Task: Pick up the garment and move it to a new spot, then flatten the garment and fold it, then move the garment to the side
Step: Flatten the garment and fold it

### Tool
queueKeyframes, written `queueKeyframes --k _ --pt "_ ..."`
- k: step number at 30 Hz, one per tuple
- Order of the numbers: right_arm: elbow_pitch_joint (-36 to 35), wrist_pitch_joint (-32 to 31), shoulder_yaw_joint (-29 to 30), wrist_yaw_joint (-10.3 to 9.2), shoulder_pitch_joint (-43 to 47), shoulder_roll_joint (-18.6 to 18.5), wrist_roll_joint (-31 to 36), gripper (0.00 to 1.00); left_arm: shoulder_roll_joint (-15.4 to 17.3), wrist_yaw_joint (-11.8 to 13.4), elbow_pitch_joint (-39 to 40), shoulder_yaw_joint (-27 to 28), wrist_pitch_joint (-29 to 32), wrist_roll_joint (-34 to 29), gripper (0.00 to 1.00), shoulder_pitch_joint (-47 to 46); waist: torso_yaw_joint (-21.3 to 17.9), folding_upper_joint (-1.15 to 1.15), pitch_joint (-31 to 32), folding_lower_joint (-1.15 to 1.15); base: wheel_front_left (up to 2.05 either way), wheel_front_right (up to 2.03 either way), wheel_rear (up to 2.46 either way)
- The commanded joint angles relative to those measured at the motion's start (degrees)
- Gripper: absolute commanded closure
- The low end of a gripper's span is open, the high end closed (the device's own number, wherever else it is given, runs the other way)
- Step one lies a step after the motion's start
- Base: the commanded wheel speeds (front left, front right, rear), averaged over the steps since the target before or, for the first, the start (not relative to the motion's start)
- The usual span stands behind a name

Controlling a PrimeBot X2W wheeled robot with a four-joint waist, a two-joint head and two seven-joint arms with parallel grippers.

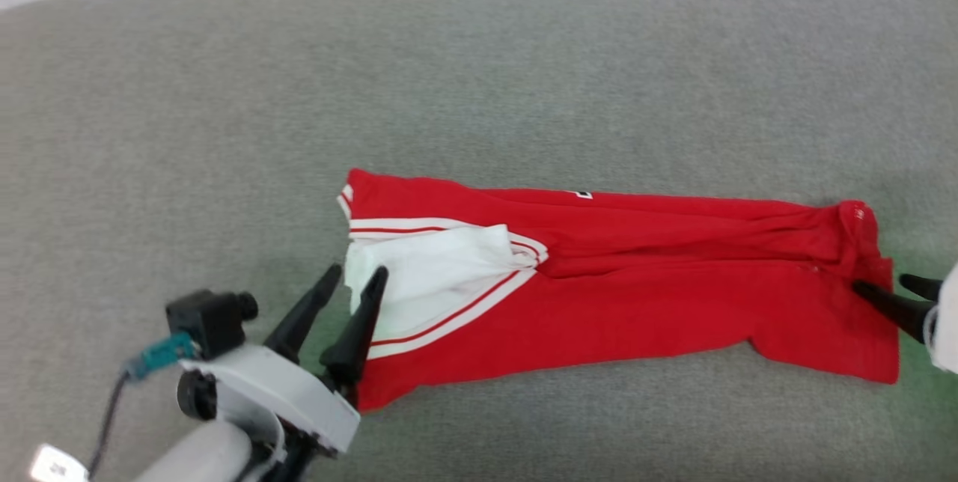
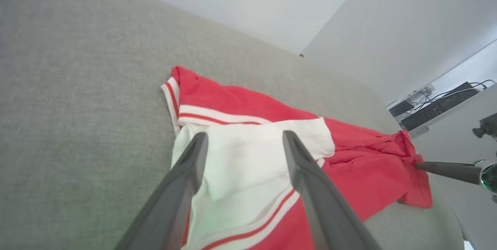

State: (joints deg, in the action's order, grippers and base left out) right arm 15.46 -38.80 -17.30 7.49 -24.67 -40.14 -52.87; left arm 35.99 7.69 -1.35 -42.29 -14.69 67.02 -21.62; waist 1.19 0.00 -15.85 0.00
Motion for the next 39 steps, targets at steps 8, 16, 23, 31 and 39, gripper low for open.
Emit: queueKeyframes --k 8,16,23,31,39 --pt "2.3 -4.2 6.7 0.0 3.0 1.3 2.5 0.0 -8.4 1.3 -0.2 10.5 -0.4 -14.2 0.0 9.0 5.0 0.0 2.1 0.0 0.0 0.0 0.0" --pt "6.5 -10.4 10.9 0.0 3.3 4.2 6.5 0.0 -18.5 -1.6 -0.1 22.7 -0.4 -31.7 0.0 15.5 8.8 0.0 2.6 0.0 0.0 0.0 0.0" --pt "8.7 -13.8 14.3 0.01 1.7 7.8 10.4 0.0 -23.3 -5.0 -1.2 28.6 -0.4 -44.1 0.0 17.3 10.3 0.0 2.6 0.0 0.0 0.0 0.0" --pt "9.2 -16.6 15.2 0.03 2.0 11.4 13.6 1.0 -27.3 -8.1 -3.8 32.1 -0.4 -51.1 0.0 16.7 10.8 0.0 1.6 0.0 0.0 0.0 0.0" --pt "7.1 -15.9 16.9 0.01 2.9 11.4 14.2 1.0 -29.9 -11.1 -6.1 35.3 -0.4 -53.6 0.0 16.4 10.1 0.0 1.0 0.0 0.0 0.0 0.0"
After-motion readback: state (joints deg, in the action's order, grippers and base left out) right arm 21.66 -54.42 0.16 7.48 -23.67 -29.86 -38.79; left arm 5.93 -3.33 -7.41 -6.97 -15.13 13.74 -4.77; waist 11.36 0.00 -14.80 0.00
